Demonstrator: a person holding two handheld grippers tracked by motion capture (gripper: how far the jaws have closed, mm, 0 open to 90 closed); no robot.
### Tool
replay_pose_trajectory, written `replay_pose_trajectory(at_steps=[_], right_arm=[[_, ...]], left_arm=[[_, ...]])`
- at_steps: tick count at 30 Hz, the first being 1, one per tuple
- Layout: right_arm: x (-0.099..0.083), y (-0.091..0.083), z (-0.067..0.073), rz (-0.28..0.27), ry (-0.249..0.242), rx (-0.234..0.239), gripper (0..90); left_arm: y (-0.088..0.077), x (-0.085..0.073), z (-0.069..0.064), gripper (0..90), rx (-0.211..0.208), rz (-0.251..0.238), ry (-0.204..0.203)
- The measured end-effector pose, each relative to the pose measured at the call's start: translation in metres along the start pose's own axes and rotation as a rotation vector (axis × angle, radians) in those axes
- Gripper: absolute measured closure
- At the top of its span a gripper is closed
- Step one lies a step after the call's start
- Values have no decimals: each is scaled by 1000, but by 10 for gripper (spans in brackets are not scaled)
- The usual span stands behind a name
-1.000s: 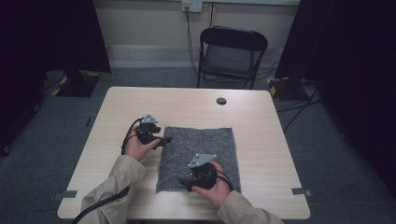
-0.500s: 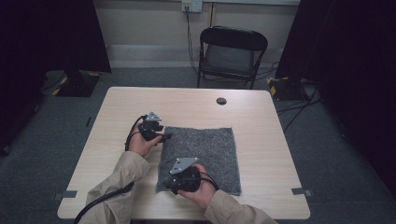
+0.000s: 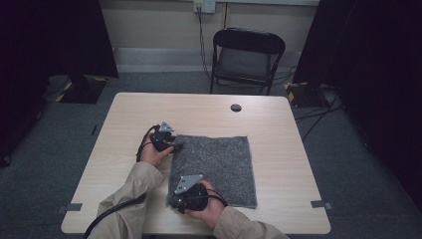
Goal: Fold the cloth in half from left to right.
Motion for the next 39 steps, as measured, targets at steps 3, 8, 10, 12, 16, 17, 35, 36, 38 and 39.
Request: replay_pose_trajectory(at_steps=[3, 8, 10, 12, 16, 17, 35, 36, 38, 39], right_arm=[[0, 0, 1, 4, -16, -12, 615], [1, 1, 3, 12, -17, -20, 709], [1, 1, 4, 12, -7, -23, 749], [2, 1, 5, 17, -12, -23, 773], [2, 1, 3, 19, 5, -29, 831], [3, 1, 3, 22, 12, -30, 842], [12, -1, 8, -20, 34, 19, 858], [12, 0, 10, -22, 33, 13, 825], [14, 0, 11, -51, 36, 12, 733], [16, 0, 12, -62, 35, 4, 684]], left_arm=[[1, 1, -1, 521, 1, -3, 18], [2, 3, -2, 582, -12, -3, 15], [2, 4, -2, 591, -17, 6, 18], [2, 4, -3, 639, -29, 4, 24], [1, 4, -5, 725, -35, 0, 41], [1, 4, -6, 742, -44, 1, 37], [-14, -4, 0, 875, -77, 54, 37], [-15, -5, 0, 875, -81, 53, 37], [-17, -7, 1, 874, -81, 54, 40], [-18, -8, 1, 872, -79, 49, 37]])
Point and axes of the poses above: each handheld gripper's, and its own axes: y roughly forward along the jaws, x roughly out of its top, z roughly to its left, the point moved 2 cm from there along y, roughly forward along the jaws, and after that the axes turned 11 degrees about x, right-handed, at the moved point
